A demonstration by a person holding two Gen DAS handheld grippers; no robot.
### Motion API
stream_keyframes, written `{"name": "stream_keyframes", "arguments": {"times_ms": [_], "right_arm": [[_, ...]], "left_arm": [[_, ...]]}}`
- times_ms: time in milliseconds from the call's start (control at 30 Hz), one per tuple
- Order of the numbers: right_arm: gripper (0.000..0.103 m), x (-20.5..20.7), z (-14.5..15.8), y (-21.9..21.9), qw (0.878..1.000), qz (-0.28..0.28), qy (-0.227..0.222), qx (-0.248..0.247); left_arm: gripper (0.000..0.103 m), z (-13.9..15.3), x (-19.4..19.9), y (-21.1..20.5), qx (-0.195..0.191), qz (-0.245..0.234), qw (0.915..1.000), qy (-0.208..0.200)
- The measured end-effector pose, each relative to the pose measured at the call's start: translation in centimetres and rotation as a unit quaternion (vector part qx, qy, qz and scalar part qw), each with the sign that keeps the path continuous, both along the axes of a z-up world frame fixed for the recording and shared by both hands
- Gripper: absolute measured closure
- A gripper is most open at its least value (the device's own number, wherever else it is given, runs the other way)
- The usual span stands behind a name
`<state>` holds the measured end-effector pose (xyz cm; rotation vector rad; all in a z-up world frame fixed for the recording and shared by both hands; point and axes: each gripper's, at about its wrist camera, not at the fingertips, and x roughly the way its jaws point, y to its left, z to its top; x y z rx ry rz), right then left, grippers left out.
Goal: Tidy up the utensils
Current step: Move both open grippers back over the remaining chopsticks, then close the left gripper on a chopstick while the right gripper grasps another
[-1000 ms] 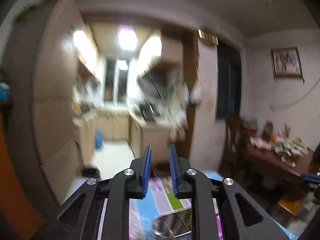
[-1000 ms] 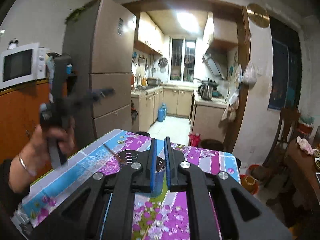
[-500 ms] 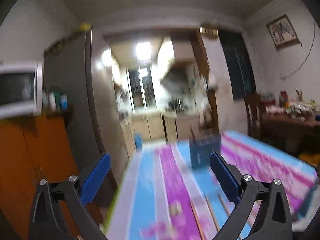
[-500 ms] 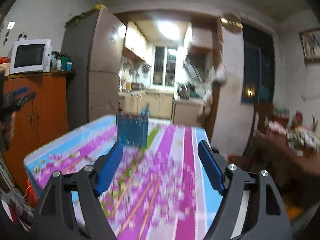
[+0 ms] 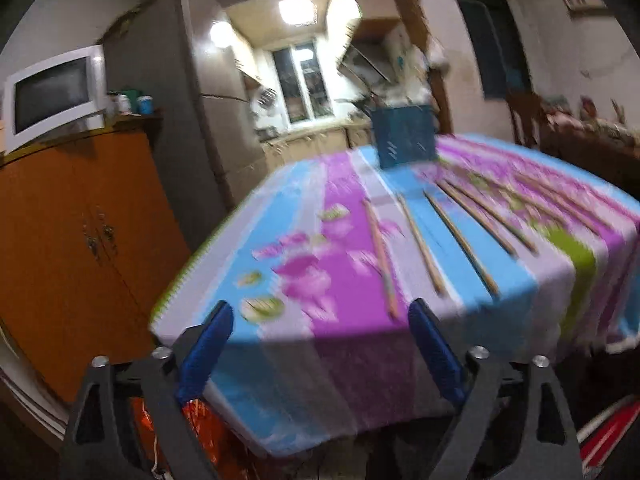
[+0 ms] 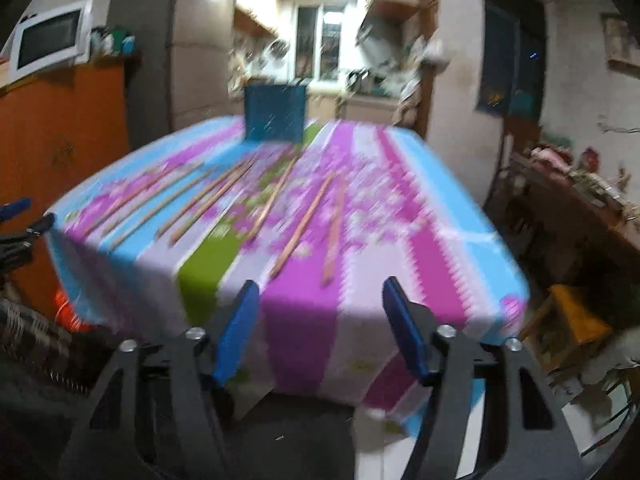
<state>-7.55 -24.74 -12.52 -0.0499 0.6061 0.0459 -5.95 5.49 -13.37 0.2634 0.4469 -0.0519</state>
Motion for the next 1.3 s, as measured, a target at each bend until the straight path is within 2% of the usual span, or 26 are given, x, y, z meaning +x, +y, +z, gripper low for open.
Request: {"name": "stream_keyframes", "arguments": {"times_ms": [33, 133, 300, 433, 500, 567, 633, 667, 900, 933, 967, 1033, 1300], "right_arm": [[0.061, 0.1, -0.2, 0.1, 1.000, 0.005, 0.003, 0.003], [0.071, 0.2, -0.6, 0.8, 1.000, 0.012, 0.000, -0.002], [0.071, 0.1, -0.5, 1.3, 1.000, 0.014, -0.006, -0.003], [0.071, 0.3, -0.4, 1.3, 1.000, 0.014, -0.009, -0.005], [0.071, 0.3, -0.5, 1.1, 1.000, 0.013, -0.007, -0.005], [0.071, 0.3, -0.5, 1.1, 1.000, 0.012, -0.008, -0.007], [0.072, 0.3, -0.4, 1.2, 1.000, 0.011, -0.011, -0.012], [0.075, 0.3, -0.4, 1.2, 1.000, 0.012, -0.011, -0.014], [0.079, 0.7, -0.6, 1.8, 1.000, 0.022, -0.001, -0.016], [0.080, 0.8, -0.6, 1.9, 1.000, 0.025, 0.000, -0.016], [0.080, 0.9, -0.6, 2.1, 1.000, 0.026, 0.000, -0.017], [0.080, 1.2, -0.5, 2.4, 0.999, 0.027, -0.001, -0.020], [0.080, 3.7, -0.9, 3.7, 0.999, 0.005, -0.009, -0.041]], "left_arm": [[0.029, -0.5, -0.1, -0.3, -0.007, -0.015, 0.9998, 0.013], [0.033, -0.7, -0.3, -0.6, -0.017, -0.029, 0.9993, 0.017], [0.033, -0.3, -0.4, -1.7, -0.011, -0.055, 0.9984, 0.009], [0.033, -0.4, 0.8, -1.3, -0.028, -0.034, 0.9989, 0.014], [0.038, -0.8, 1.4, -1.5, -0.026, -0.036, 0.9989, 0.017], [0.049, -1.1, 1.9, -1.9, -0.026, -0.046, 0.9984, 0.022], [0.055, -1.6, 2.6, -2.0, -0.028, -0.046, 0.9980, 0.033], [0.056, -1.6, 2.8, -1.9, -0.030, -0.044, 0.9980, 0.034], [0.060, -2.2, 3.9, -1.6, -0.040, -0.045, 0.9973, 0.041], [0.066, -2.2, 4.0, -1.4, -0.047, -0.048, 0.9968, 0.044], [0.077, -2.2, 4.1, -1.3, -0.052, -0.049, 0.9964, 0.045], [0.083, -2.3, 4.2, -1.1, -0.061, -0.051, 0.9958, 0.045], [0.085, -2.4, 4.6, -1.3, -0.064, -0.050, 0.9961, 0.036]]}}
